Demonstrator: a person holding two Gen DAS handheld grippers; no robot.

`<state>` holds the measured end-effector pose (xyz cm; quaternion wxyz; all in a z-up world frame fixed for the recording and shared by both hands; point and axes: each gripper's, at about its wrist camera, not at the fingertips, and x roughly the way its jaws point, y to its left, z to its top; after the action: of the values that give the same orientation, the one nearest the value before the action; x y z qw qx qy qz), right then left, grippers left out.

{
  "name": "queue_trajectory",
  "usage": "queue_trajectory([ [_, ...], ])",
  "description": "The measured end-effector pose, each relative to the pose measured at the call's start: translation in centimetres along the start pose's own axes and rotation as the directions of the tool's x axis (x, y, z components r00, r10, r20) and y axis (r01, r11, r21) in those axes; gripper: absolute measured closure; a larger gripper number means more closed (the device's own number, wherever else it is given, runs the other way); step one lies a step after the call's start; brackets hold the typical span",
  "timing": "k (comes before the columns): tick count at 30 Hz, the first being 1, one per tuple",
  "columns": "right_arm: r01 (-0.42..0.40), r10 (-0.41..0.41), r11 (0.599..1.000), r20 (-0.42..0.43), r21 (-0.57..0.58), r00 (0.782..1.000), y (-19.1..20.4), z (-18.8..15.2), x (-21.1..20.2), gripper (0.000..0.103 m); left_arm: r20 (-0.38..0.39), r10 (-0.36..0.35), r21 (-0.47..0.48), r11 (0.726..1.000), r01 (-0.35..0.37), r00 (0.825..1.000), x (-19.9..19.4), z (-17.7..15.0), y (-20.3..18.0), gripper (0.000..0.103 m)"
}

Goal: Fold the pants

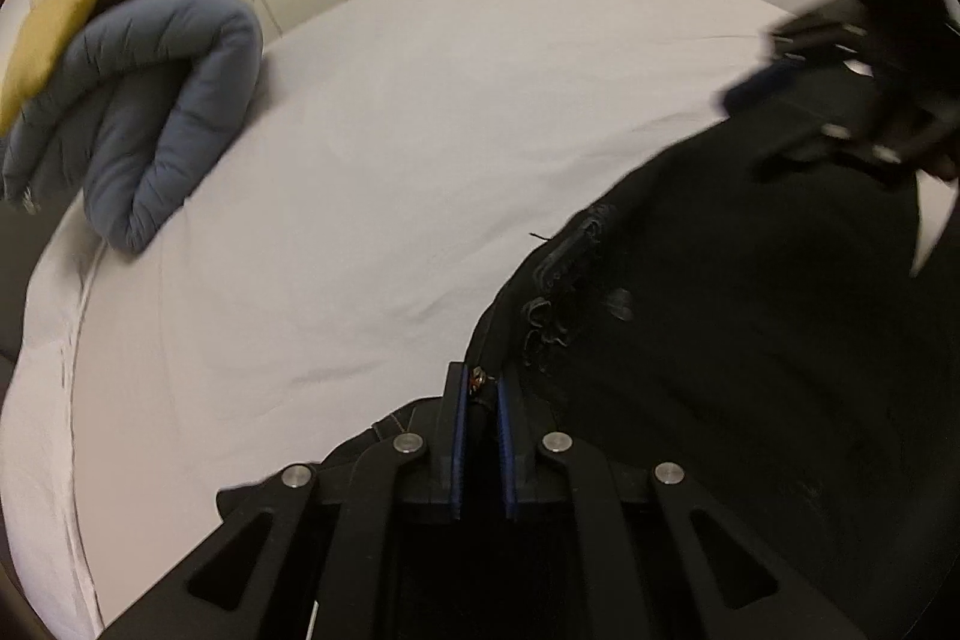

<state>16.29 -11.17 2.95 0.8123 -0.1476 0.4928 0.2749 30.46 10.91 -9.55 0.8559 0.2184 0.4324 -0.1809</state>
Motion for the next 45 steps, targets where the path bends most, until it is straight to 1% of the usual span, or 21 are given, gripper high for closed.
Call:
queue_trajectory([
  [3,-0.026,0.024,0.997,-0.024,-0.066,0.999,0.8,1.2,1.0,0.055,0.027,0.021,0.017,1.000,-0.021,0.999,-0.7,0.0,-0.4,0.094],
  [4,-0.023,0.021,0.996,-0.026,-0.087,0.999,1.0,1.7,1.2,0.055,0.030,0.017,0.016,1.000,-0.017,0.999,-0.7,0.3,-0.5,0.094],
  [7,-0.009,0.002,0.989,-0.050,-0.151,0.999,2.0,3.2,2.4,0.055,0.037,0.016,0.019,1.000,-0.017,0.999,-1.2,-0.5,-1.4,0.094],
  [10,0.000,-0.020,0.978,-0.096,-0.209,0.995,2.5,4.1,4.0,0.056,0.038,0.012,0.009,1.000,-0.013,0.999,-1.6,-1.0,-1.2,0.094],
  [11,0.011,-0.040,0.975,-0.123,-0.224,0.992,2.5,4.5,4.9,0.069,0.038,0.012,0.005,1.000,-0.012,0.999,-1.7,-1.1,-1.3,0.094],
  [13,0.011,-0.055,0.974,-0.191,-0.226,0.980,2.2,4.6,6.3,0.088,0.043,0.007,-0.012,1.000,-0.007,0.999,-2.0,-1.2,-1.5,0.094],
  [14,0.021,-0.066,0.976,-0.200,-0.219,0.977,2.2,4.4,6.4,0.095,0.047,0.009,-0.017,1.000,-0.008,0.999,-2.1,-1.3,-1.6,0.094],
  [17,0.024,-0.052,0.988,-0.174,-0.155,0.983,2.2,4.4,5.8,0.100,0.057,0.014,-0.027,1.000,-0.012,0.998,-2.3,-1.5,-1.4,0.094],
  [20,0.020,-0.029,0.998,-0.138,-0.066,0.990,2.5,4.1,4.5,0.101,0.064,0.010,-0.050,0.999,-0.006,0.998,-2.6,-1.9,-0.9,0.094],
  [22,0.003,0.001,1.000,-0.112,0.031,0.994,2.8,3.7,3.7,0.101,0.064,0.002,-0.067,0.998,0.003,0.998,-3.0,-2.3,-0.8,0.094],
  [25,-0.053,0.065,0.984,-0.067,0.171,0.996,3.7,3.3,3.3,0.101,0.067,-0.009,-0.076,0.997,0.014,0.998,-4.0,-3.0,-1.5,0.094],
  [27,-0.123,0.137,0.968,-0.048,0.217,0.989,5.5,3.2,3.7,0.101,0.071,-0.020,-0.078,0.997,0.025,0.997,-4.8,-3.4,-2.0,0.094],
  [29,-0.162,0.175,0.970,-0.058,0.180,0.983,8.4,2.9,4.2,0.101,0.072,-0.029,-0.073,0.997,0.034,0.997,-5.7,-4.0,-2.7,0.094],
  [32,-0.157,0.168,0.982,-0.101,0.101,0.981,11.1,2.0,4.5,0.101,0.063,-0.035,-0.056,0.998,0.038,0.997,-7.0,-5.4,-3.8,0.094],
  [33,-0.162,0.171,0.983,-0.108,0.089,0.979,11.6,0.6,3.4,0.101,0.059,-0.031,-0.048,0.998,0.034,0.998,-7.5,-6.0,-4.1,0.094],
  [34,-0.162,0.170,0.984,-0.120,0.069,0.978,12.0,0.0,2.9,0.101,0.050,-0.022,-0.049,0.998,0.025,0.998,-8.0,-6.6,-4.5,0.094],
  [37,-0.141,0.133,0.989,-0.154,-0.042,0.979,13.6,-2.0,1.3,0.101,0.033,-0.023,0.003,1.000,0.023,0.999,-9.4,-8.7,-6.4,0.095],
  [39,-0.113,0.091,0.986,-0.165,-0.127,0.982,15.2,-3.9,-0.5,0.101,0.018,-0.034,0.067,0.997,0.032,0.999,-10.3,-10.4,-8.0,0.095],
  [41,-0.073,0.039,0.978,-0.175,-0.196,0.984,17.0,-5.7,-2.0,0.101,0.003,-0.056,0.145,0.988,0.055,0.998,-11.3,-12.3,-10.3,0.095],
  [43,-0.060,0.021,0.972,-0.171,-0.226,0.985,18.9,-7.0,-3.0,0.101,-0.013,-0.067,0.202,0.977,0.068,0.998,-11.9,-13.6,-12.5,0.095],
  [45,-0.004,-0.053,0.950,-0.177,-0.311,0.983,21.9,-9.0,-3.5,0.101,-0.030,-0.073,0.259,0.963,0.078,0.997,-12.4,-15.2,-14.6,0.095],
])
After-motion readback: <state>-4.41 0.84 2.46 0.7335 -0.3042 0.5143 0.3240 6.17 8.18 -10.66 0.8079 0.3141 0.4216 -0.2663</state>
